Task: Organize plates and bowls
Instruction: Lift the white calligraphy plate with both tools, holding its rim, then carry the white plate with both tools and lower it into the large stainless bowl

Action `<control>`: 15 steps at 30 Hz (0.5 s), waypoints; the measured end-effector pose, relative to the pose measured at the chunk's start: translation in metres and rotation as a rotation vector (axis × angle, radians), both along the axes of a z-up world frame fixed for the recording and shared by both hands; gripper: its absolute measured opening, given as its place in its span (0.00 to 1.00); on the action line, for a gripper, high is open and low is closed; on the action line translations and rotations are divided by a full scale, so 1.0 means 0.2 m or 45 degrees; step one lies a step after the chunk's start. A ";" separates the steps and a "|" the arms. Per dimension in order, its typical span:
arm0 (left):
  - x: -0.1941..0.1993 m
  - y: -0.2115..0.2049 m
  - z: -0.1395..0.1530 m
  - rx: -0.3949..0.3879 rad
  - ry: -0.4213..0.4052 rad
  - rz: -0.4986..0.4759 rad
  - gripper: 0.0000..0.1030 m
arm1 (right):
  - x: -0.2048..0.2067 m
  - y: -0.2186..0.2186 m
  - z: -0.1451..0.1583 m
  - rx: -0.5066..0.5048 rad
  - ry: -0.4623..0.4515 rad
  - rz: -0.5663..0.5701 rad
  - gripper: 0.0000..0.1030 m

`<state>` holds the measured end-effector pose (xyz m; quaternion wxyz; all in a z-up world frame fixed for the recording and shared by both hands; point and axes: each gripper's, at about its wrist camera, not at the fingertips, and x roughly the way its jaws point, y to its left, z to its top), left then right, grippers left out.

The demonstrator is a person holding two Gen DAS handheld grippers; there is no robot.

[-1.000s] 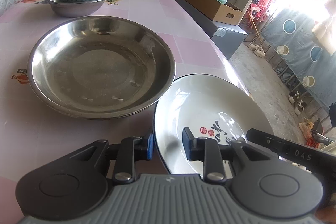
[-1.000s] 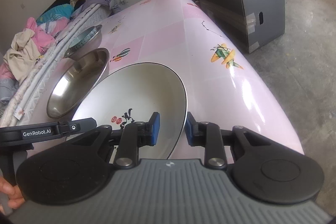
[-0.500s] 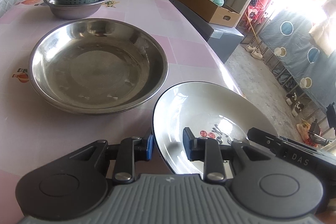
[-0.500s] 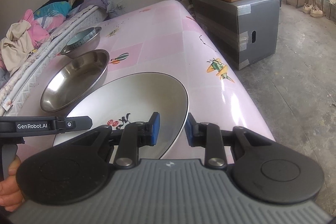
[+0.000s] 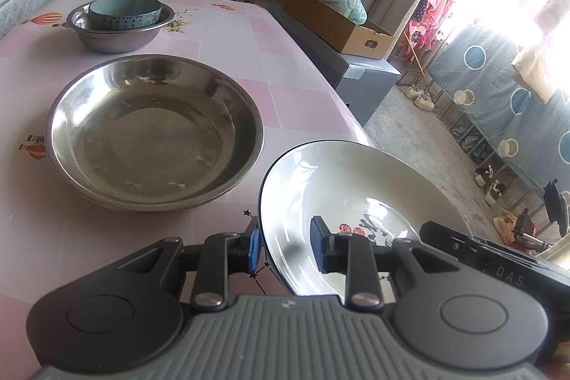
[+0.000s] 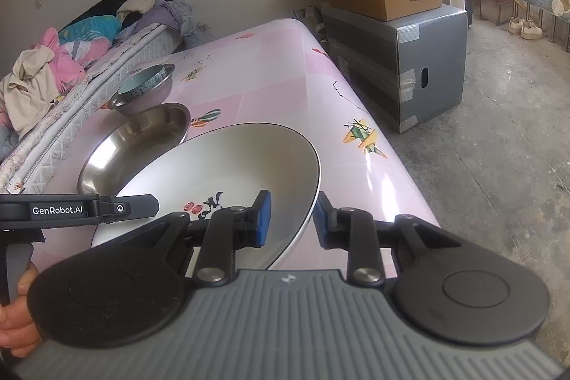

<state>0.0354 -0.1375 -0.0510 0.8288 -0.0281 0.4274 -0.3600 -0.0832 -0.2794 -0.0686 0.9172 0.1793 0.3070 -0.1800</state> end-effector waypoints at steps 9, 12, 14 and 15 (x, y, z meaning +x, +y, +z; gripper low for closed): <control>-0.01 0.05 0.08 -0.049 -0.029 0.021 0.27 | -0.01 0.03 0.10 -0.025 -0.045 0.008 0.25; -0.01 0.07 0.10 -0.063 -0.039 0.035 0.28 | 0.00 0.04 0.13 -0.035 -0.056 0.021 0.25; 0.00 0.10 0.12 -0.073 -0.043 0.048 0.28 | 0.02 0.06 0.15 -0.037 -0.064 0.031 0.25; 0.00 0.10 0.12 -0.077 -0.045 0.055 0.28 | 0.02 0.06 0.16 -0.040 -0.069 0.036 0.25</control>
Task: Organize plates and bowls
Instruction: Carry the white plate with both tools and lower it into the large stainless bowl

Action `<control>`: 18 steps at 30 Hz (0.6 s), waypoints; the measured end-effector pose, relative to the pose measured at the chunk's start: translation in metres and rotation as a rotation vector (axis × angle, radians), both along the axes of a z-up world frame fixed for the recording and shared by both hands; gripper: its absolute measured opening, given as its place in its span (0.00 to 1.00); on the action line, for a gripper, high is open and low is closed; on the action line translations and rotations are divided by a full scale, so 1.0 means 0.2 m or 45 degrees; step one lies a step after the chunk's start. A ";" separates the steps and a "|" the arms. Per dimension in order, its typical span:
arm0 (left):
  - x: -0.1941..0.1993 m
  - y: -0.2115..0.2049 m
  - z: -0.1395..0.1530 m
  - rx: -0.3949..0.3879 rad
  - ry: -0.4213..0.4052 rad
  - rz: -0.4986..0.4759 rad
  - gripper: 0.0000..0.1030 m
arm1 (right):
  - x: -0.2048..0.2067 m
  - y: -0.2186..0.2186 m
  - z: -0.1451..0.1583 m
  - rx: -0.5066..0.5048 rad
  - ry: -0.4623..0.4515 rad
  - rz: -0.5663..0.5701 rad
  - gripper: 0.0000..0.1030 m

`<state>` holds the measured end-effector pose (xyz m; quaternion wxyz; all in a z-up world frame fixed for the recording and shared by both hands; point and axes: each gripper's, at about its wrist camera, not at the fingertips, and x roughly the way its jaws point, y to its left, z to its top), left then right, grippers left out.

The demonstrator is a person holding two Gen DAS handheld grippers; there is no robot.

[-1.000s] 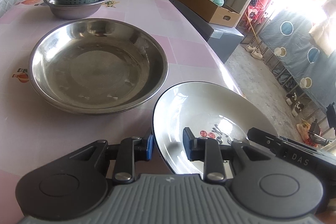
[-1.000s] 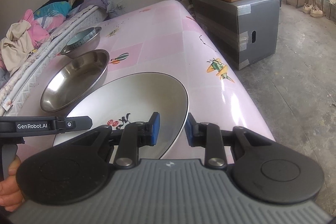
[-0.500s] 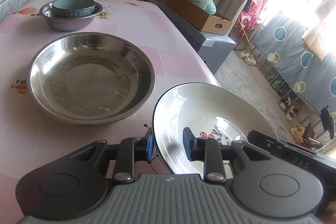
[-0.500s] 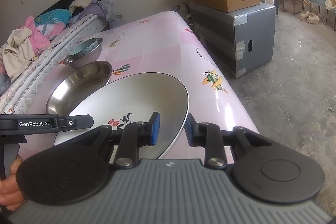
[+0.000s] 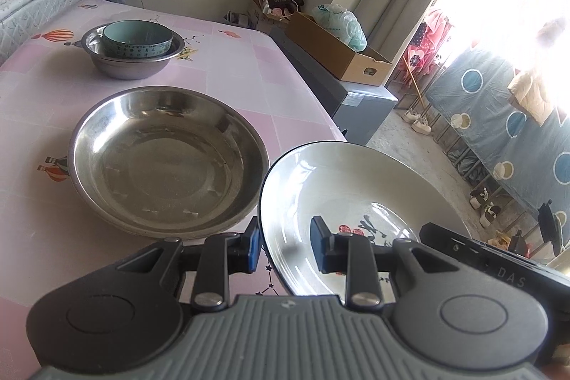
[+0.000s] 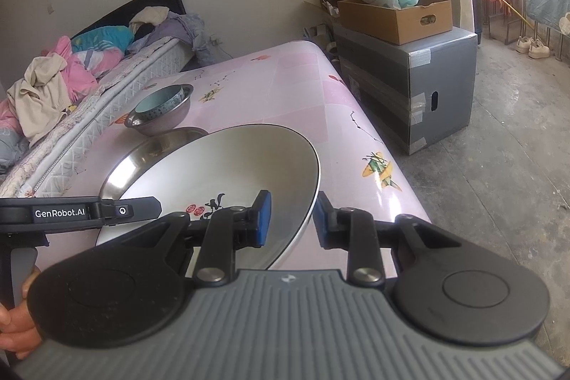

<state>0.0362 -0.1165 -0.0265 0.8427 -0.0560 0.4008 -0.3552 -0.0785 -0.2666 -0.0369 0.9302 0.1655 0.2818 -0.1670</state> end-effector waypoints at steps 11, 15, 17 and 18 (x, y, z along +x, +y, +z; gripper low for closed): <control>0.07 0.16 0.05 -0.036 -0.017 0.105 0.28 | 0.16 0.12 0.08 -0.020 -0.028 0.090 0.25; 0.12 0.23 0.06 -0.043 -0.015 0.154 0.29 | 0.25 0.17 0.08 -0.018 -0.029 0.131 0.25; 0.14 0.25 0.06 -0.043 -0.014 0.175 0.29 | 0.30 0.19 0.08 -0.014 -0.027 0.151 0.25; 0.16 0.27 0.06 -0.044 -0.011 0.190 0.29 | 0.33 0.21 0.08 -0.011 -0.026 0.160 0.25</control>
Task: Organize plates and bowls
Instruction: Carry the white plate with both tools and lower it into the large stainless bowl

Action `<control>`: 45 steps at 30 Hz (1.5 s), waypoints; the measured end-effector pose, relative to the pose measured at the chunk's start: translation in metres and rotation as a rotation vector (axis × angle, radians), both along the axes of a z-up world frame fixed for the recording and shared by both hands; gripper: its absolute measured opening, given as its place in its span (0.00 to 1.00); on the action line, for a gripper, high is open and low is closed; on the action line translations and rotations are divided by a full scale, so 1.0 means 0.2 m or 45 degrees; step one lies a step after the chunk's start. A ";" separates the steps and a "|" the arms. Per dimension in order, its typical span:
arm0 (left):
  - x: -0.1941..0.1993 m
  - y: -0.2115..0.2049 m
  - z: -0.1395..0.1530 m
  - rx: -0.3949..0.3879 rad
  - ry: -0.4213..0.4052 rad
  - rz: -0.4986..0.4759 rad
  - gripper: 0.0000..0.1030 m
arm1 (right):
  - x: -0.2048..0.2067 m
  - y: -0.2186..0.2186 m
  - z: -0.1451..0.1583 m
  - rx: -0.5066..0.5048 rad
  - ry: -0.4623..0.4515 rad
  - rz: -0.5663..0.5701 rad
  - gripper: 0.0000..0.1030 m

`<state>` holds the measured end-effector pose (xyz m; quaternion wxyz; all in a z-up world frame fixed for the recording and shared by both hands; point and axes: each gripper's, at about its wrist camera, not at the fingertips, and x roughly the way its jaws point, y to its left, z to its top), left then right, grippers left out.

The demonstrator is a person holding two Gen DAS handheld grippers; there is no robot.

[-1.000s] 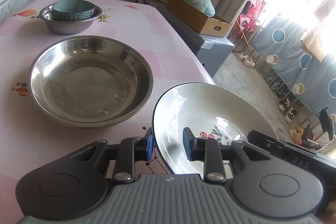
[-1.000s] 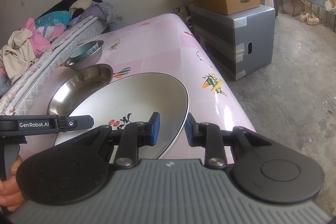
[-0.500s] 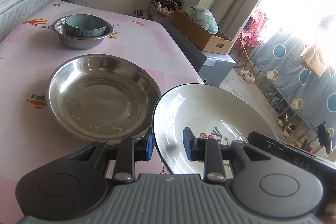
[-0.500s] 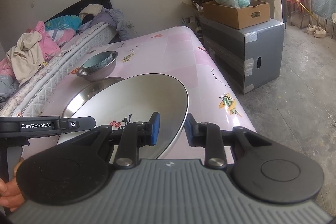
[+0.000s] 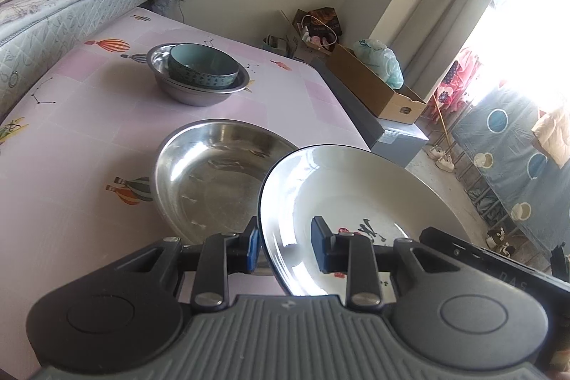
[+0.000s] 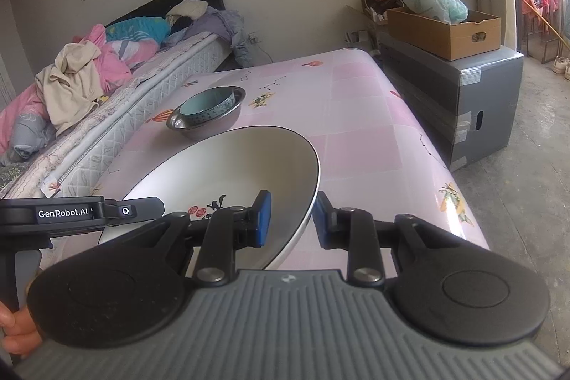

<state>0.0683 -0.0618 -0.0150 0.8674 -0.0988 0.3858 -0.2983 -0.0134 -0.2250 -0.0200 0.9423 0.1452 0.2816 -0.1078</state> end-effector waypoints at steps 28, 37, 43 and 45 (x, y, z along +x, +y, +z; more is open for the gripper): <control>0.28 0.15 -0.16 0.062 0.091 0.120 0.29 | 0.49 0.12 -0.20 0.088 0.127 0.103 0.25; 0.30 0.13 -0.15 0.081 0.077 0.113 0.29 | 0.52 0.09 -0.24 0.124 0.149 0.089 0.25; 0.30 0.11 -0.16 0.097 0.058 0.109 0.30 | 0.54 0.06 -0.25 0.151 0.144 0.068 0.25; 0.30 0.11 -0.16 0.100 0.048 0.109 0.32 | 0.54 0.04 -0.25 0.159 0.142 0.055 0.26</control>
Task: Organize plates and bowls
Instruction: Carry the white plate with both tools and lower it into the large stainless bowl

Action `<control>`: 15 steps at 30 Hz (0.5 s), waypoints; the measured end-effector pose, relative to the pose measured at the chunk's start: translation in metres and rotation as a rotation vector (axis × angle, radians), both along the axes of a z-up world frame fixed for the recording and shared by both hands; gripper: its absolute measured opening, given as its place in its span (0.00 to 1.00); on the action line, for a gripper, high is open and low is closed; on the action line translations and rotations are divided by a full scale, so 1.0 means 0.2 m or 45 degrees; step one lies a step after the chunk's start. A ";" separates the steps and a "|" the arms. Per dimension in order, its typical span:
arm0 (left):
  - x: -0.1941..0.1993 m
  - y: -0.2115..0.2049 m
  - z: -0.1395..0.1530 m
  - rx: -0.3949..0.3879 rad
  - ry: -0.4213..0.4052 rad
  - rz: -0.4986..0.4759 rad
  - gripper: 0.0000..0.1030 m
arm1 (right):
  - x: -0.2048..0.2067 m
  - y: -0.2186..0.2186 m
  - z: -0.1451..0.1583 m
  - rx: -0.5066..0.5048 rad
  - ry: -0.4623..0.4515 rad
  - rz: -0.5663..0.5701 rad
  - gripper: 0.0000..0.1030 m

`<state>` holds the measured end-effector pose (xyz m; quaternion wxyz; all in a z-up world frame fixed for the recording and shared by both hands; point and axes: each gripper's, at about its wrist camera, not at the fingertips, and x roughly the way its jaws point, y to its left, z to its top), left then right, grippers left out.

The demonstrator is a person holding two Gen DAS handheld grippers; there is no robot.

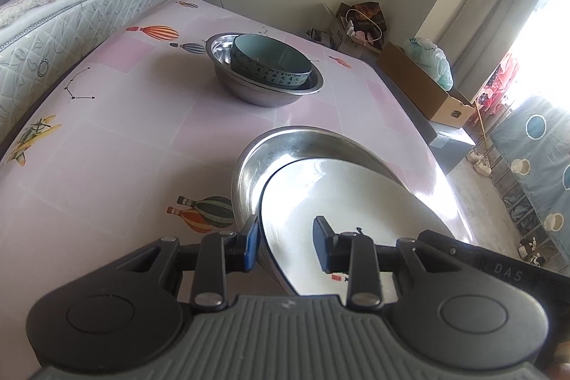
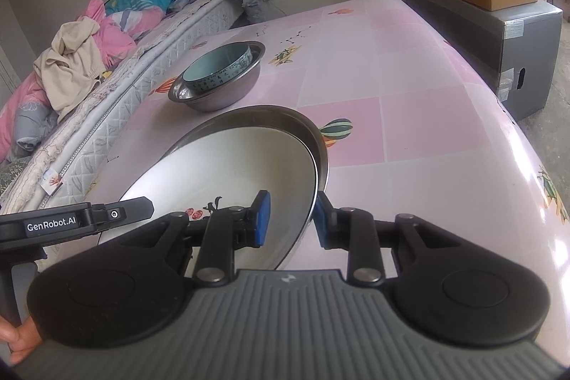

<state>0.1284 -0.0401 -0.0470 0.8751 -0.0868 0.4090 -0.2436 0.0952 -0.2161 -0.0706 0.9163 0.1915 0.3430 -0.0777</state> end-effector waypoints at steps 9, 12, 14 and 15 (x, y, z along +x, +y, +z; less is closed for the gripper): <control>-0.02 0.00 0.02 0.032 -0.040 0.011 0.37 | 0.02 0.00 0.01 -0.016 -0.031 -0.028 0.32; -0.04 0.01 0.04 0.035 -0.068 0.012 0.42 | 0.01 0.00 0.03 -0.016 -0.056 -0.031 0.32; -0.05 0.01 0.05 0.041 -0.086 0.014 0.48 | 0.00 0.01 0.05 -0.032 -0.067 -0.033 0.34; -0.06 0.01 0.05 0.040 -0.089 0.016 0.49 | -0.01 0.01 0.06 -0.034 -0.072 -0.033 0.37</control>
